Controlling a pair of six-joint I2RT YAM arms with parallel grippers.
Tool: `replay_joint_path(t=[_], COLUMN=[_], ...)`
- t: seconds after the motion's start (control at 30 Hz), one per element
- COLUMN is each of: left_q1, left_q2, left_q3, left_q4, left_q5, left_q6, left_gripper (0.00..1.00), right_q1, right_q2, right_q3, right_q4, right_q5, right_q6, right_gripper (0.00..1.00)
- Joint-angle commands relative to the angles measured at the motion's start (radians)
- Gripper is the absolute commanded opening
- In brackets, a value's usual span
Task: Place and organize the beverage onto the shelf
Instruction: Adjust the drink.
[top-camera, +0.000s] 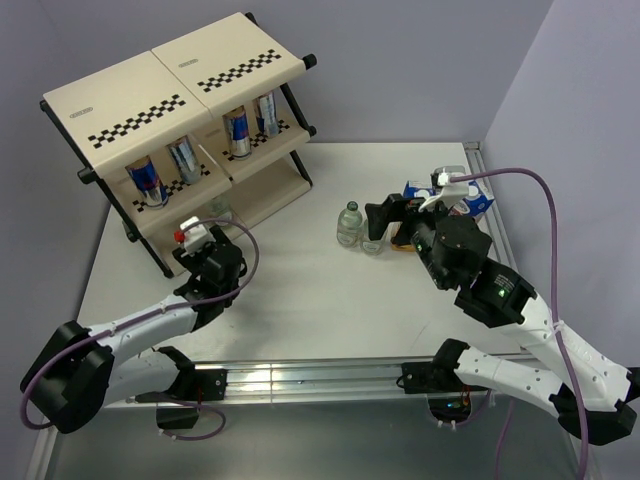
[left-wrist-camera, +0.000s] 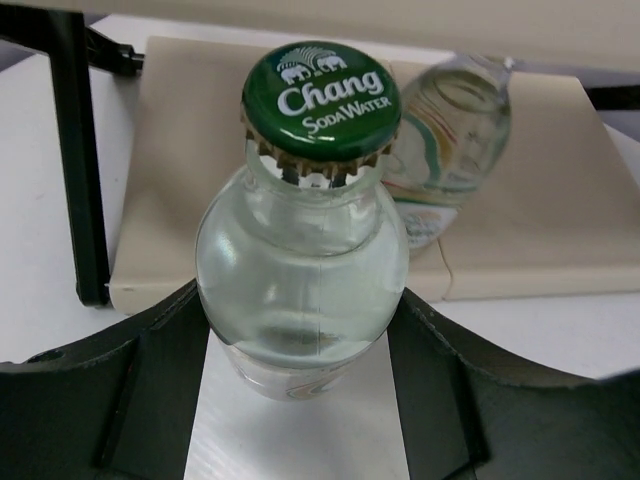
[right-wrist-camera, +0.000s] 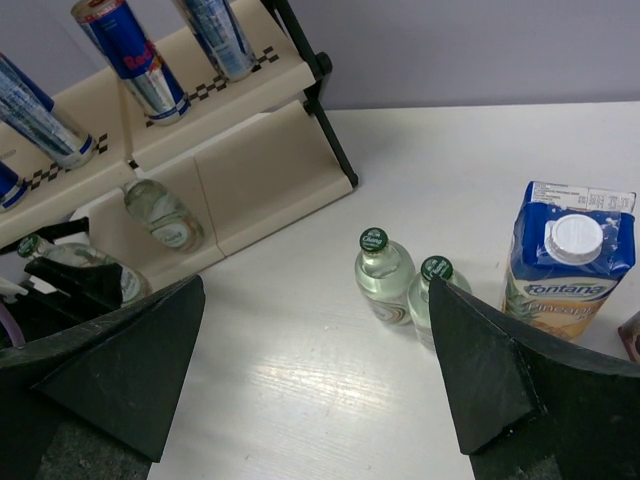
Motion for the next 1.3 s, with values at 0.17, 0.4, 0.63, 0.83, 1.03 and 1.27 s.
replay_joint_path(t=[0.17,0.4,0.63,0.83,1.03,1.27], left_q1=[0.097,0.148,0.226,0.257,0.283,0.246], left_q2=[0.030,0.056,0.102,0.138,0.196,0.152], left_q3=[0.052,0.071,0.078,0.081,0.121,0.108], left_q4=[0.241,0.284,0.336,0.408,0.378,0.223], left_q5=[0.013,-0.001,0.038,0.042,0.053,0.047], left_q6=[0.074,0.115,0.126,0.143,0.118,-0.020], left_gripper=[0.00,0.00,0.00,0.00,0.00,0.00], right_q1=[-0.005,-0.005,-0.005,-0.003,-0.005,-0.005], right_q2=[-0.011,-0.021,-0.037,-0.044,-0.064,-0.077], right_q3=[-0.009,-0.018,-0.029,-0.032,-0.038,-0.049], right_q4=[0.060,0.060,0.068,0.066,0.060,0.069], right_q5=[0.015,0.013,-0.001,-0.019,-0.024,-0.028], right_q6=[-0.032,-0.038,-0.038,-0.038,-0.038,-0.038], right_gripper=[1.00,1.00,1.00,1.00,1.00,1.00])
